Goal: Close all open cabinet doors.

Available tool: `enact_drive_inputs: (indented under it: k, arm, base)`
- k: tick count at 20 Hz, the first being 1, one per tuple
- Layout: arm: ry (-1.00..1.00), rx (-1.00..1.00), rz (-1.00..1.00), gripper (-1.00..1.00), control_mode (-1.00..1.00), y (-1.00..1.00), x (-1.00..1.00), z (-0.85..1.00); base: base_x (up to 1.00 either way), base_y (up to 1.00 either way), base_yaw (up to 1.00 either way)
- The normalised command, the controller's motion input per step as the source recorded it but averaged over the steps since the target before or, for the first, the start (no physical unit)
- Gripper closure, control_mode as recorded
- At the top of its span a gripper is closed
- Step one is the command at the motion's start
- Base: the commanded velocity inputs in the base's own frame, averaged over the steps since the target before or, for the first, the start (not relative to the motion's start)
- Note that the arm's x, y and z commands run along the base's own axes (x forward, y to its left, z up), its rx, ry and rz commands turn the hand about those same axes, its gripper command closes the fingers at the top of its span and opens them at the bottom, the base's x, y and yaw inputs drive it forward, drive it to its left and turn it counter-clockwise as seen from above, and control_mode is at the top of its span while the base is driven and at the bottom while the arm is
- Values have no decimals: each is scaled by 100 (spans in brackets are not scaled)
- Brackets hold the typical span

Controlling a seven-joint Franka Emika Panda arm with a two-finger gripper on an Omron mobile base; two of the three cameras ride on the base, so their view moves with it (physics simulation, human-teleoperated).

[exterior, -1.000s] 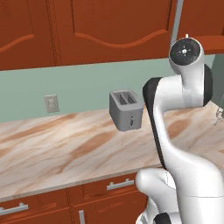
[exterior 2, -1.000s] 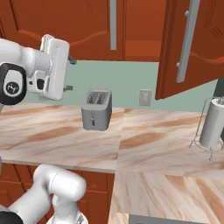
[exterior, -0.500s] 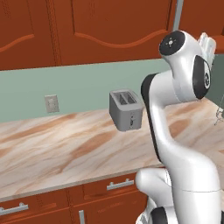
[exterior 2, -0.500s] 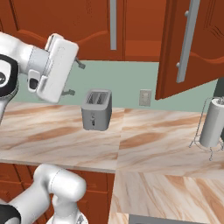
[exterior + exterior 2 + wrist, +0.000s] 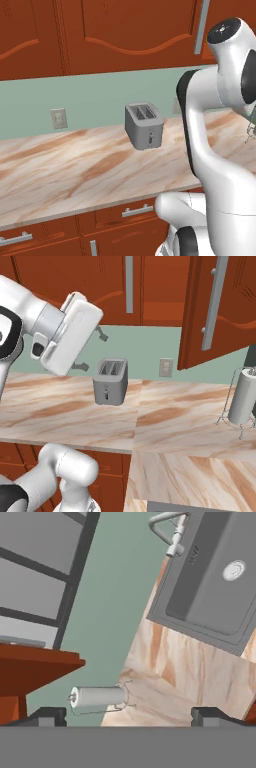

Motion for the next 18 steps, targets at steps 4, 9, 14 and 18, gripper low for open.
enact_drive_inputs:
  k: [4,9,14,18]
  arm:
    - [-11,0,0,-100,-100,-8,-19,0]
    - [-20,0,3,-100,-100,-6,-26,-1]
    - [-10,-2,10,-100,-100,-9,-30,-19]
    - [-6,-13,3,-100,-100,0,-30,-31]
  base:
    - [0,0,0]
    - [0,0,0]
    - [0,0,0]
    - [0,0,0]
